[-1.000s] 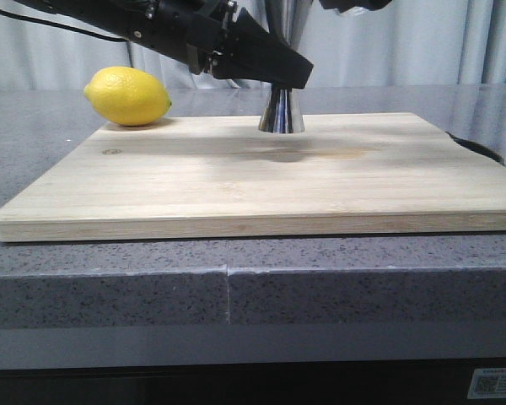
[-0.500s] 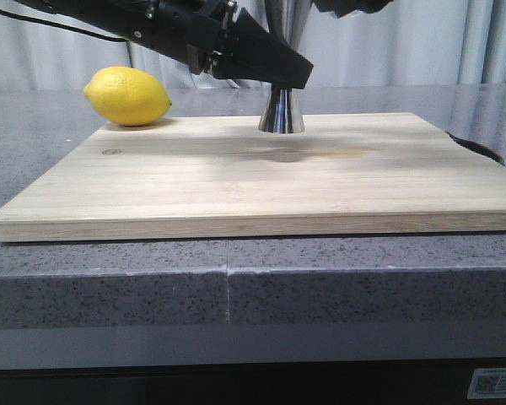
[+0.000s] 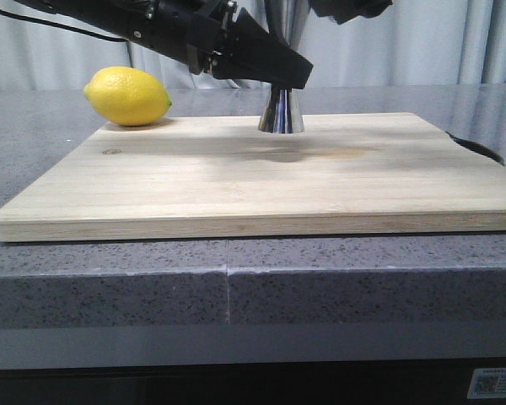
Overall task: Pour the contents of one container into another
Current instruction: 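Position the beaker spout over the jigger cup and tilt it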
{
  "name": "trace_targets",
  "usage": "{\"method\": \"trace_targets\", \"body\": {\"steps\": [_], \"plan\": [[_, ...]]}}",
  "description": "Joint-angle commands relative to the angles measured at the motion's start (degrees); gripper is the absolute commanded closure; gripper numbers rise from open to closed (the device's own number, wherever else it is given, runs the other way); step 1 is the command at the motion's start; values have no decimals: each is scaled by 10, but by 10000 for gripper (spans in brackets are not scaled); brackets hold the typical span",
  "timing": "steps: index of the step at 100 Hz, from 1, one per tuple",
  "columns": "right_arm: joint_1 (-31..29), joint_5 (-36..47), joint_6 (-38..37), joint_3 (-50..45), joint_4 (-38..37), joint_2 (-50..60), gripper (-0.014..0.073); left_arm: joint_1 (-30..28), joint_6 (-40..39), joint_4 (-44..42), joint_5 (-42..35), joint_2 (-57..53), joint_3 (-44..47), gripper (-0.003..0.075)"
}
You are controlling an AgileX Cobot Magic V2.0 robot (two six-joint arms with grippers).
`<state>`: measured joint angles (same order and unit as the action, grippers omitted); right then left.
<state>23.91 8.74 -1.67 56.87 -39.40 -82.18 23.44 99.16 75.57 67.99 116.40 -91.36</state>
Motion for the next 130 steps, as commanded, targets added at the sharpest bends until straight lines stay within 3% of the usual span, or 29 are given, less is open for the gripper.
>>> {"method": "trace_targets", "body": {"steps": [1, 130], "plan": [[2, 34, 1, 24, -4, 25, 326, 6, -1, 40, 47, -29, -18, 669], [2, 32, 1, 24, -61, 25, 326, 6, -1, 39, 47, -29, -18, 669]]}}
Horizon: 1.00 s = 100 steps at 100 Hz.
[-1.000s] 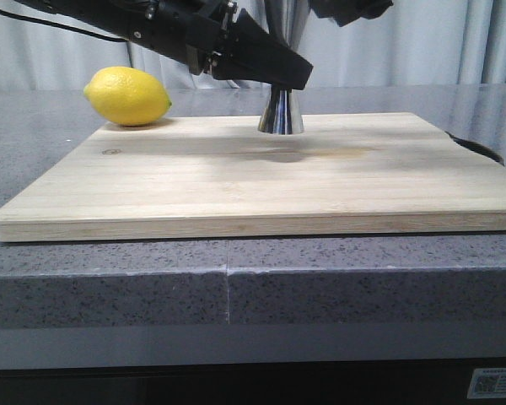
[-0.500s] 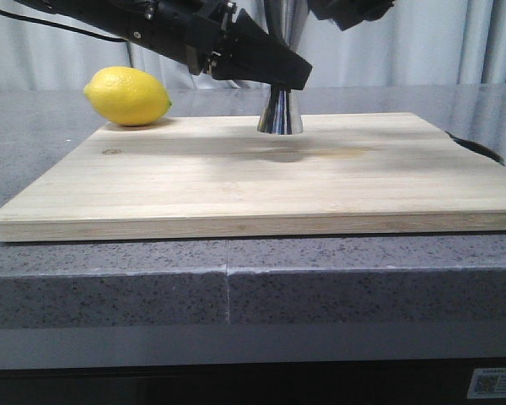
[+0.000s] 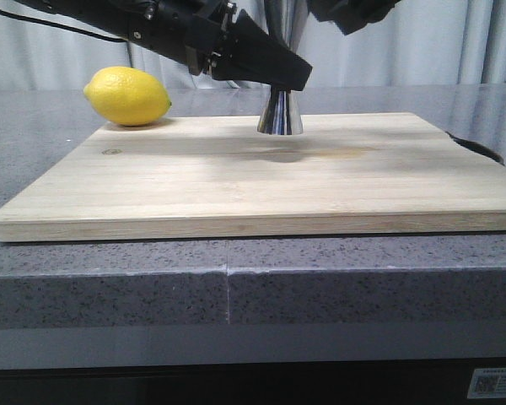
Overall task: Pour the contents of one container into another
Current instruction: 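Position the beaker spout over the jigger cup and tilt it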
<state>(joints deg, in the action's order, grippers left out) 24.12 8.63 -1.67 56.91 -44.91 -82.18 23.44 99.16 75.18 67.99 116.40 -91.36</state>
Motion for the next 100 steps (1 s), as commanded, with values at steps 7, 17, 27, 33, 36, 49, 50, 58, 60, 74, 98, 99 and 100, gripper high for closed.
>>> {"method": "trace_targets", "body": {"steps": [7, 17, 27, 33, 36, 49, 50, 58, 60, 74, 98, 99, 100], "plan": [[-1, 33, 1, 24, -11, 25, 326, 6, -1, 43, 47, -29, -18, 669], [-1, 33, 1, 24, -21, 25, 326, 6, -1, 43, 47, -29, -18, 669], [-1, 32, 1, 25, -31, 25, 326, 6, -1, 43, 47, -29, -18, 669], [-1, 31, 1, 25, -32, 25, 326, 6, -1, 43, 47, -29, -18, 669], [-1, 31, 1, 25, -33, 25, 326, 6, -1, 43, 47, -29, -18, 669], [-1, 29, 1, 25, -46, 25, 326, 6, -1, 43, 47, -29, -18, 669], [-1, 29, 1, 26, -46, 25, 326, 6, -1, 43, 47, -29, -18, 669], [-1, 28, 1, 26, -51, 25, 326, 6, -1, 43, 47, -29, -18, 669], [-1, 28, 1, 26, -52, 25, 326, 6, -1, 43, 47, -29, -18, 669], [-1, 23, 1, 26, -60, 25, 326, 6, -1, 43, 47, -29, -18, 669], [-1, 19, 1, 26, -70, 25, 326, 6, -1, 43, 47, -29, -18, 669], [-1, 19, 1, 26, -70, 25, 326, 6, -1, 43, 47, -29, -18, 669], [-1, 19, 1, 26, -71, 25, 326, 6, -1, 43, 47, -29, -18, 669]]}}
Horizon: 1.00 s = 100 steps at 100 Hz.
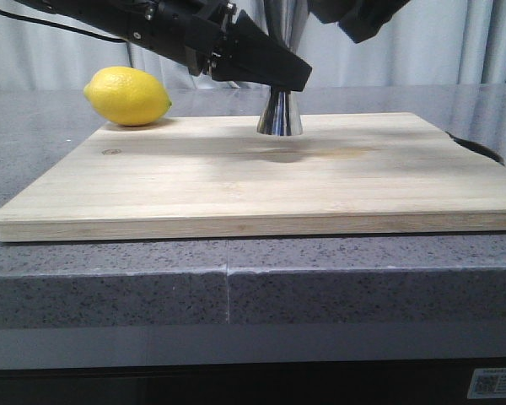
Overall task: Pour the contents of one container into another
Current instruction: 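Position the beaker spout over the jigger cup and tilt it, then tilt the beaker further with the right gripper, pouring into the jigger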
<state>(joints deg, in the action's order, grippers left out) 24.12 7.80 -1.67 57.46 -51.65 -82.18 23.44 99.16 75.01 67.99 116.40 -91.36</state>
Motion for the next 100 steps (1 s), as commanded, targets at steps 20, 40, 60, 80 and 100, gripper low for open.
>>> {"method": "trace_targets", "body": {"steps": [20, 40, 60, 80, 100], "plan": [[-1, 28, 1, 21, -5, 25, 326, 6, -1, 45, 47, -29, -18, 669], [-1, 28, 1, 21, -9, 25, 326, 6, -1, 45, 47, -29, -18, 669], [-1, 29, 1, 21, -17, 25, 326, 6, -1, 45, 47, -29, -18, 669], [-1, 29, 1, 21, -22, 25, 326, 6, -1, 45, 47, -29, -18, 669], [-1, 29, 1, 25, -28, 25, 326, 6, -1, 45, 47, -29, -18, 669]]}}
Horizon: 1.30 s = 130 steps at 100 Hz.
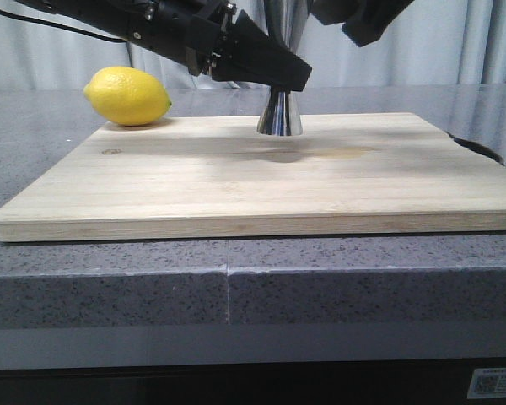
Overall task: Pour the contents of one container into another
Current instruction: 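Tilt the beaker further with the right gripper, pouring into the jigger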
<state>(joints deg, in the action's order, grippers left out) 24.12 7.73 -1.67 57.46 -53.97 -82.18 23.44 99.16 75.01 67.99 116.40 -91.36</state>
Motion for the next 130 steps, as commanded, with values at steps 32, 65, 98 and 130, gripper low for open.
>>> {"method": "trace_targets", "body": {"steps": [32, 65, 98, 130], "plan": [[-1, 22, 1, 41, -14, 25, 326, 6, -1, 45, 47, -29, -18, 669], [-1, 19, 1, 41, -35, 25, 326, 6, -1, 45, 47, -29, -18, 669], [-1, 18, 1, 41, -47, 25, 326, 6, -1, 45, 47, -29, -18, 669], [-1, 18, 1, 41, -68, 25, 326, 6, -1, 45, 47, -29, -18, 669]]}}
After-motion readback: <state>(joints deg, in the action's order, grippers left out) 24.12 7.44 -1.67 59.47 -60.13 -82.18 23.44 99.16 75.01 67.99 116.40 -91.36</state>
